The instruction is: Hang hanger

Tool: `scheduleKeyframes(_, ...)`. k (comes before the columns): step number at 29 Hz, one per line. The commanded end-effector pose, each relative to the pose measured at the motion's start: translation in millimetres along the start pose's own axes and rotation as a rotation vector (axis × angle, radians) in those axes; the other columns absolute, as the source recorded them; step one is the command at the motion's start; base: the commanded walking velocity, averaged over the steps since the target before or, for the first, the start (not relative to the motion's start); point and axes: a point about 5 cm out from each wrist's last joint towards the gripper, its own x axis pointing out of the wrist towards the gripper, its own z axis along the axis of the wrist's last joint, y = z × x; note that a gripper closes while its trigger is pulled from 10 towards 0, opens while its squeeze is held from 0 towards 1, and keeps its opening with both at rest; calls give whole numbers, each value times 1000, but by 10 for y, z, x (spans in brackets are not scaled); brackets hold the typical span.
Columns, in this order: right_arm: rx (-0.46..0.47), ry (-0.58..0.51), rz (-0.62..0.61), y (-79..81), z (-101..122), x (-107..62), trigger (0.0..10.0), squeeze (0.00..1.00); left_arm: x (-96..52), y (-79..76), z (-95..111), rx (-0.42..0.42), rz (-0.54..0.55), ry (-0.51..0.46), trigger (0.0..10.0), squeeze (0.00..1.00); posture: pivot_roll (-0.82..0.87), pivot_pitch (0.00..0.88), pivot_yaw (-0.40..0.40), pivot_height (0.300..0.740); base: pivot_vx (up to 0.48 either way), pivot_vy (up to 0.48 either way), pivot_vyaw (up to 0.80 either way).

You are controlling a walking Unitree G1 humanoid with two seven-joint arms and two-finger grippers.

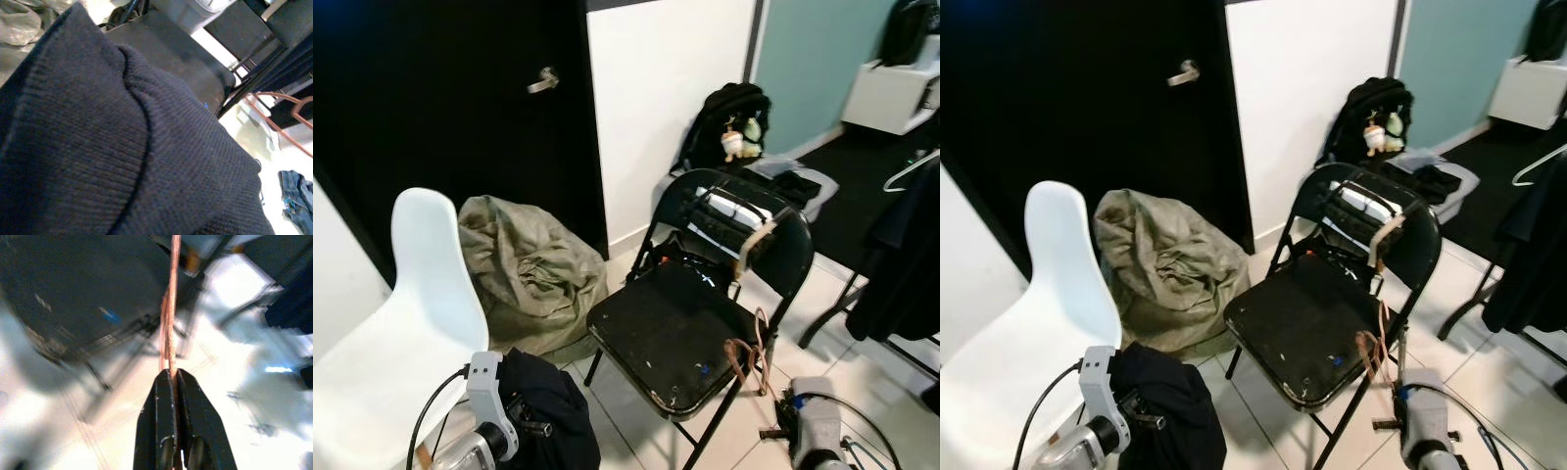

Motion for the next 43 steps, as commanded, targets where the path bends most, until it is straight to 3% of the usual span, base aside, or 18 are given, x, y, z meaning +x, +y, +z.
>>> scheduleKeyframes(1,-63,21,-3,73,-56,-19,10000,0,-11,22,52,33,6,-17,10000,0,-128,0,52,710,0,0,0)
scheduleKeyframes(3,-201,41,-110,-4,-136,-67,10000,0,-11,28,59,36,12,-19,10000,0,-129,0,53,710,0,0,0)
scheduleKeyframes(4,-201,41,-110,-4,-136,-67,10000,0,-11,28,59,36,12,-19,10000,0,-129,0,53,710,0,0,0)
scheduleKeyframes(5,-307,21,-170,-47,-123,-75,10000,0,-10,31,61,37,15,-20,10000,0,-129,0,53,710,0,0,0)
scheduleKeyframes(6,-348,14,-204,-65,-125,-81,10000,0,-10,33,62,38,17,-21,10000,0,-129,0,53,710,0,0,0)
scheduleKeyframes(8,-344,-34,-311,-90,-91,-101,10000,0,-10,33,63,38,19,-23,10000,0,-129,0,53,710,0,0,0)
scheduleKeyframes(12,-421,-6,-259,-13,-139,-77,10000,0,-2,27,69,35,23,-27,10000,0,-131,0,52,710,0,0,0)
scheduleKeyframes(14,-295,75,-143,87,-382,-181,10000,0,-2,33,60,32,28,-27,10000,0,-129,0,48,710,0,0,0)
scheduleKeyframes(20,-356,-43,-207,35,-68,-48,10000,0,5,33,59,27,32,-28,10000,0,-127,0,40,710,0,0,0)
scheduleKeyframes(43,-362,-39,-208,101,-19,50,10000,0,74,79,105,20,37,-16,10000,0,-185,0,98,710,0,0,0)
